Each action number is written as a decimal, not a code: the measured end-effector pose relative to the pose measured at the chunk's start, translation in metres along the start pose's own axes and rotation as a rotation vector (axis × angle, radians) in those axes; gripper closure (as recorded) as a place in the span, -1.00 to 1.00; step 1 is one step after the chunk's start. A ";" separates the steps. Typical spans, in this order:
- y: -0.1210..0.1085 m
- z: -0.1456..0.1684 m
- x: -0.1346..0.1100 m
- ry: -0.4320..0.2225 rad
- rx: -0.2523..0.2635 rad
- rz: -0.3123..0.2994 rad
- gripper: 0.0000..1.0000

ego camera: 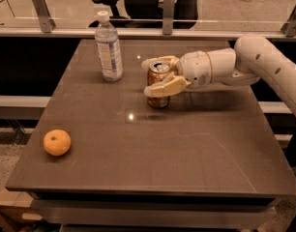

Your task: Pick orange can

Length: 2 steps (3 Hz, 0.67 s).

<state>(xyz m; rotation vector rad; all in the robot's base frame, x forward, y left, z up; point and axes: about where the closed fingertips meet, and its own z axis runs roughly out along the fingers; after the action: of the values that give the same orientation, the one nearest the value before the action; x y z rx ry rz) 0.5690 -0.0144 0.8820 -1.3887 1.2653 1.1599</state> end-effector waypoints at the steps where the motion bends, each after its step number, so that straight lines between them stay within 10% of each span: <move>1: 0.010 -0.010 -0.009 0.037 0.007 -0.015 1.00; 2: 0.017 -0.022 -0.020 0.067 0.015 -0.034 1.00</move>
Offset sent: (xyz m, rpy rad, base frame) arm -0.0240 -0.0378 0.0384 -0.1006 -0.0678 -0.0293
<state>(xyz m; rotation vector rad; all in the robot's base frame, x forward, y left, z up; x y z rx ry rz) 0.5526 -0.0340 0.9050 -1.4433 1.2902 1.0862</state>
